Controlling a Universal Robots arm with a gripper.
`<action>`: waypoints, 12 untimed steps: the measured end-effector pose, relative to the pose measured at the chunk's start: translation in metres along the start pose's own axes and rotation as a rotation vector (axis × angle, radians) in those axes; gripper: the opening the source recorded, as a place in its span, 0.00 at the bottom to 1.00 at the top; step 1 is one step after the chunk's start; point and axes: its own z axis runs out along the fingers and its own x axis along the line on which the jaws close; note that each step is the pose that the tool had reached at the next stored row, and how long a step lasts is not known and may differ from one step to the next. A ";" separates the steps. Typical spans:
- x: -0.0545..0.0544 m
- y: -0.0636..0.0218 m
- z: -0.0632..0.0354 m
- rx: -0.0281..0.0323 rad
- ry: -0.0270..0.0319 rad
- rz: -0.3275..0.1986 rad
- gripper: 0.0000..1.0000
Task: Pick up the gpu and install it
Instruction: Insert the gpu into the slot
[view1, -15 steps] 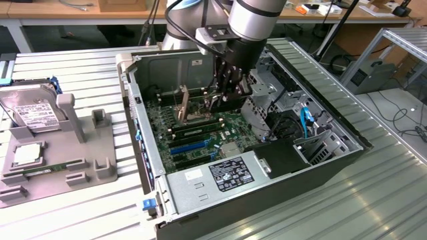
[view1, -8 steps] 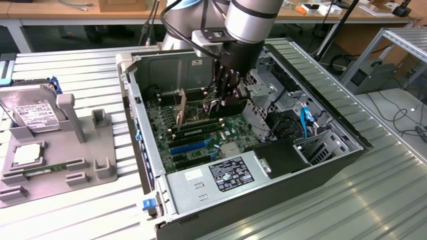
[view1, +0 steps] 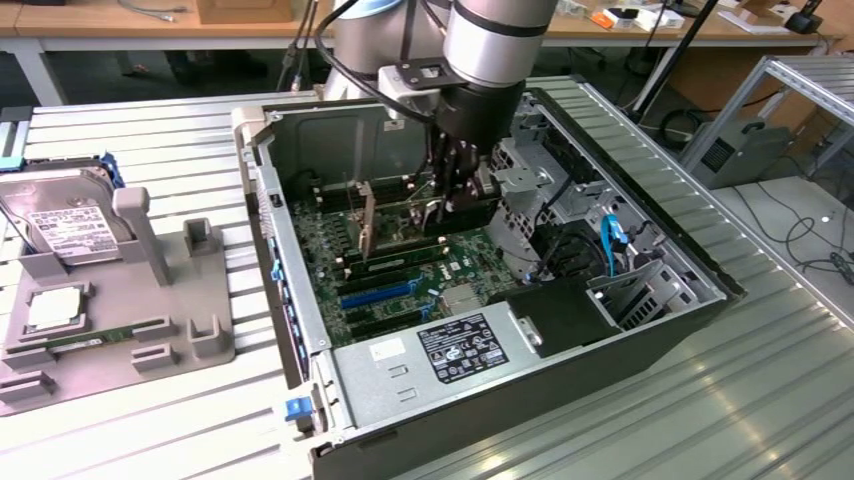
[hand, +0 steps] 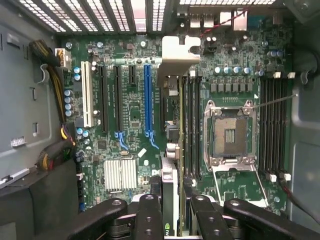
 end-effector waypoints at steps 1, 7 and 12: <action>0.000 0.0029 0.0000 0.0003 0.0006 0.000 0.27; 0.005 0.0170 0.0059 0.0009 0.0066 0.000 0.27; 0.010 0.0326 0.0129 0.0009 0.0085 0.000 0.27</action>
